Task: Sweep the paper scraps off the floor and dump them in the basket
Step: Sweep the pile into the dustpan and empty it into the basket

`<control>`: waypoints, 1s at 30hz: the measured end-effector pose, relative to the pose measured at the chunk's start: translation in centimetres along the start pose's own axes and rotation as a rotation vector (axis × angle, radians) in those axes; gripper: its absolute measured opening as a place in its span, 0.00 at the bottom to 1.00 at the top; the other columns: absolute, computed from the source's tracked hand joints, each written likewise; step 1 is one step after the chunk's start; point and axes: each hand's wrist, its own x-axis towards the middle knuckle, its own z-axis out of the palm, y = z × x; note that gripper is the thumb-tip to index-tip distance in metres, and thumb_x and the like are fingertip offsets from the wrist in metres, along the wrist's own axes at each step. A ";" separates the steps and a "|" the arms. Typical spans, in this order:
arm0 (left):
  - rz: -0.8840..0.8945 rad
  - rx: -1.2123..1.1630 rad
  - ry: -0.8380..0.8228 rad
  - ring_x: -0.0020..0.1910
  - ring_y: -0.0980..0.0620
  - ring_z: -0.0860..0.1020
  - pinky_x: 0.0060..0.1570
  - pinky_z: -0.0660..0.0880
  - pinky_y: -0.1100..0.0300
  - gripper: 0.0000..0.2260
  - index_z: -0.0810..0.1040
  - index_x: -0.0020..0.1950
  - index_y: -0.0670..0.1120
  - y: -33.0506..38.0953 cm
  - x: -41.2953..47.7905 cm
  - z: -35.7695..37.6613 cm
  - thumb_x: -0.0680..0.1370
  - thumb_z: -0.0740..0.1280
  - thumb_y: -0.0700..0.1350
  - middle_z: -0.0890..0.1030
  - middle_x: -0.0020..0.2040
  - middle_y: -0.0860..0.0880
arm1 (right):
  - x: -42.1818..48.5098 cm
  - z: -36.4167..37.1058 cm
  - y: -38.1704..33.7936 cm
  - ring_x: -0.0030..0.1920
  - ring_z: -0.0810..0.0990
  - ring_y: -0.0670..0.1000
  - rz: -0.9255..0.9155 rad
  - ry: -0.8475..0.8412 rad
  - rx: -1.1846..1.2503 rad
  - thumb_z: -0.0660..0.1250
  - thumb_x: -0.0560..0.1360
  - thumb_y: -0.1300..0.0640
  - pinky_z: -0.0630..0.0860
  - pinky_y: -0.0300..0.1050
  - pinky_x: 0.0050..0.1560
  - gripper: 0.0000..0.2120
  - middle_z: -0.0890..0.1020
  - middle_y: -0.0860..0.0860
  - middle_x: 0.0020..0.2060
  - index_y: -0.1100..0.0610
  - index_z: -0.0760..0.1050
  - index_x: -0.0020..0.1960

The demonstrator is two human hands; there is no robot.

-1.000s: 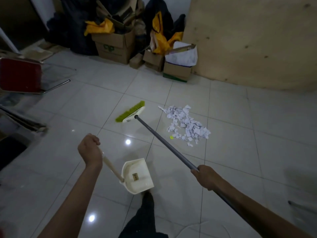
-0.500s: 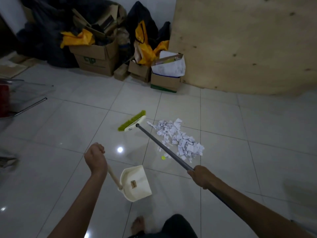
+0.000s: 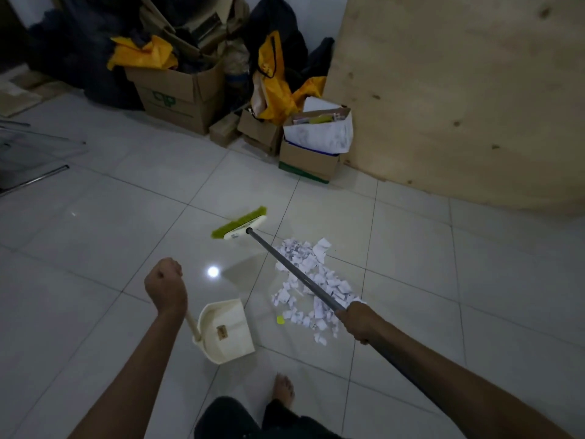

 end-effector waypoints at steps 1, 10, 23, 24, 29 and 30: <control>0.002 0.004 0.007 0.29 0.53 0.67 0.31 0.63 0.60 0.11 0.71 0.32 0.39 -0.4 0.4 1.1 0.73 0.55 0.36 0.71 0.32 0.42 | 1.2 -0.7 -0.5 0.24 0.68 0.50 -0.001 0.004 0.001 0.58 0.80 0.47 0.64 0.37 0.24 0.16 0.71 0.53 0.29 0.55 0.65 0.37; -0.036 -0.032 0.070 0.29 0.53 0.68 0.31 0.63 0.60 0.12 0.72 0.32 0.39 -3.7 4.5 6.7 0.72 0.54 0.34 0.70 0.28 0.46 | 10.8 -2.9 -6.2 0.24 0.67 0.51 0.062 -0.030 -0.024 0.60 0.80 0.52 0.64 0.42 0.24 0.13 0.70 0.55 0.29 0.63 0.69 0.46; -0.044 0.007 -0.025 0.31 0.53 0.69 0.33 0.63 0.58 0.10 0.73 0.33 0.39 -6.7 7.7 11.1 0.70 0.54 0.34 0.72 0.32 0.45 | 18.8 -2.8 -8.2 0.33 0.73 0.50 -0.010 -0.074 -0.263 0.61 0.79 0.53 0.70 0.41 0.30 0.15 0.75 0.55 0.42 0.61 0.67 0.60; -0.038 0.012 -0.035 0.31 0.54 0.68 0.32 0.63 0.58 0.10 0.73 0.34 0.39 -6.5 8.0 11.4 0.70 0.54 0.33 0.72 0.33 0.44 | 19.1 -2.7 -7.7 0.38 0.74 0.51 -0.042 -0.072 -0.320 0.62 0.78 0.54 0.71 0.42 0.36 0.15 0.77 0.55 0.48 0.61 0.68 0.62; -0.030 0.057 -0.118 0.31 0.52 0.68 0.34 0.63 0.57 0.11 0.73 0.33 0.40 -6.5 8.7 12.5 0.70 0.54 0.33 0.72 0.33 0.43 | 18.3 -3.1 -4.3 0.44 0.72 0.49 -0.081 -0.164 -0.428 0.58 0.80 0.59 0.70 0.36 0.41 0.13 0.78 0.56 0.55 0.60 0.69 0.63; -0.025 0.058 -0.138 0.31 0.52 0.69 0.34 0.64 0.57 0.11 0.72 0.32 0.41 -6.6 8.8 12.5 0.70 0.54 0.34 0.71 0.32 0.44 | 17.7 -3.2 -3.9 0.41 0.72 0.48 -0.081 -0.194 -0.432 0.57 0.80 0.59 0.70 0.32 0.36 0.11 0.77 0.54 0.50 0.59 0.68 0.61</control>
